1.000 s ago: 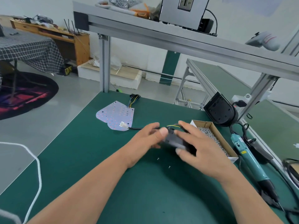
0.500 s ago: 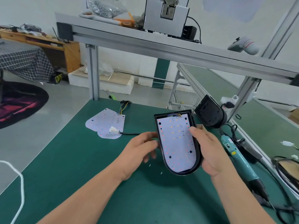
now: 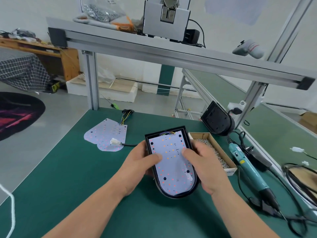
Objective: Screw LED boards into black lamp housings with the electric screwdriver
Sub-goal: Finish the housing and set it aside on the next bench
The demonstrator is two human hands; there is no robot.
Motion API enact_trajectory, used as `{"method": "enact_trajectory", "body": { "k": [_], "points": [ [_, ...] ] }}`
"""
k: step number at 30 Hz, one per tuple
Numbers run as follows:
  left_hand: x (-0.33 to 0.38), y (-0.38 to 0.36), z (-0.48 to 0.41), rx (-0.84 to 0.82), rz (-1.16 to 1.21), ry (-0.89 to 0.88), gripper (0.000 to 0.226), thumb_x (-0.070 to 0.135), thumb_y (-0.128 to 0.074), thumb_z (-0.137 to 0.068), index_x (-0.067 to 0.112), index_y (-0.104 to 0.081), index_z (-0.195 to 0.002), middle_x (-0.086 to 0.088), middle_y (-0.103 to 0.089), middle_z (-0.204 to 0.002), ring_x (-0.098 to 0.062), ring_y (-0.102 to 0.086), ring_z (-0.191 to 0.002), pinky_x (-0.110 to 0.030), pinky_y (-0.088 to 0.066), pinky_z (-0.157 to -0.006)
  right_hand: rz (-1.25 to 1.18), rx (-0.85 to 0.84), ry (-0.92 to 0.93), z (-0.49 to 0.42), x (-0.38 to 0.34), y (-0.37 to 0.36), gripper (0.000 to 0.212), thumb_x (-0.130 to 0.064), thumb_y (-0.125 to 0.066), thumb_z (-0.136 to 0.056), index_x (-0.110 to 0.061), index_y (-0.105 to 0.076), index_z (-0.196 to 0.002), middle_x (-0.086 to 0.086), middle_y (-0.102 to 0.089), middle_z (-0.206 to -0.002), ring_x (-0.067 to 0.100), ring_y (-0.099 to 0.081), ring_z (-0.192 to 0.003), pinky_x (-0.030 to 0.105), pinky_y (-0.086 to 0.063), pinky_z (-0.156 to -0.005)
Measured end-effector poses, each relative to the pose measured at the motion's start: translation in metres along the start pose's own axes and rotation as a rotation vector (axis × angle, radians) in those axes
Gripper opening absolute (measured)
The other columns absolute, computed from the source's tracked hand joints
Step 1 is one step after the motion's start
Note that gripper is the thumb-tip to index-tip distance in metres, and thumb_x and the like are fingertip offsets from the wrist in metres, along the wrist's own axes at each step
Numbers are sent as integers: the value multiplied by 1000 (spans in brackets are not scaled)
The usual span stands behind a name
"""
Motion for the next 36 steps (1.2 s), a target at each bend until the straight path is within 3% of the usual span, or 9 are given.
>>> {"method": "enact_trajectory", "body": {
  "k": [6, 9, 12, 14, 19, 24, 29, 33, 36],
  "points": [
    [7, -3, 1, 1, 5, -51, 47, 15, -67, -89, 15, -62, -136, -4, -76, -128, -27, -72, -120, -42, -57, -102, 93, 8, 37, 3, -3, -1, 21, -48, -68, -80, -39, -73, -98, -6, -78, -96, 20, -74, -91, 53, -60, -88],
    [7, -3, 1, -21, 3, -57, 47, 12, -65, -90, 13, -62, -136, -5, -76, -129, -27, -72, -120, -39, -58, -102, 135, 38, 41, 4, -3, -1, 17, -47, -67, -79, -35, -70, -91, 1, -74, -89, 18, -68, -80, 55, -57, -83],
    [7, -2, 1, -19, 8, -67, 46, 10, -64, -90, 12, -62, -136, -6, -76, -128, -27, -72, -119, -33, -59, -97, 141, 36, 44, 4, -4, -2, 15, -44, -67, -81, -35, -69, -92, 1, -74, -91, 29, -69, -87, 55, -57, -84],
    [7, -3, 0, -22, 1, -73, 45, 9, -63, -90, 13, -62, -135, -6, -76, -128, -26, -73, -118, -30, -59, -94, 135, 47, 70, 6, -7, -1, 15, -45, -68, -83, -37, -70, -96, -4, -75, -92, 24, -70, -89, 49, -58, -83],
    [3, -7, 2, -18, -38, -49, 46, 15, -64, -92, 15, -60, -138, -4, -75, -131, -26, -71, -122, -37, -58, -102, 127, 88, 89, 6, -10, 3, 24, -44, -69, -82, -25, -71, -97, 0, -75, -93, 27, -70, -90, 55, -58, -85],
    [4, -3, 3, 25, -38, -34, 48, 18, -66, -91, 15, -59, -138, -4, -75, -131, -27, -71, -122, -50, -53, -109, 121, 57, 106, 7, -9, 0, 20, -44, -69, -85, -33, -71, -102, -7, -77, -98, 18, -73, -92, 47, -60, -84],
    [2, -11, 7, 31, -71, -74, 46, 23, -71, -94, 19, -58, -138, -1, -74, -132, -24, -70, -123, -48, -54, -107, 137, 52, 139, 7, -12, 4, 19, -41, -67, -94, -32, -73, -110, -11, -78, -107, 12, -74, -100, 45, -58, -90],
    [1, -11, 5, 96, -68, -76, 38, 26, -72, -93, 21, -65, -129, -1, -78, -124, -24, -74, -116, -49, -57, -104, 110, 69, 128, 6, -10, 1, 20, -38, -66, -92, -26, -71, -107, -5, -78, -103, 20, -73, -99, 51, -58, -90],
    [-1, -8, 3, 115, -63, -56, 37, 27, -72, -90, 20, -68, -126, -2, -79, -120, -25, -76, -111, -51, -58, -102, 123, 70, 115, 4, -6, 0, 18, -42, -67, -89, -26, -70, -97, -12, -75, -92, 9, -71, -85, 33, -55, -75]
  ]
}}
Point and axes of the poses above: each hand's wrist, its own z-axis away from the middle knuckle, its own y-axis out of the back of the hand, x = y × z, the point moved 5 cm from there along -z, towards the middle knuckle
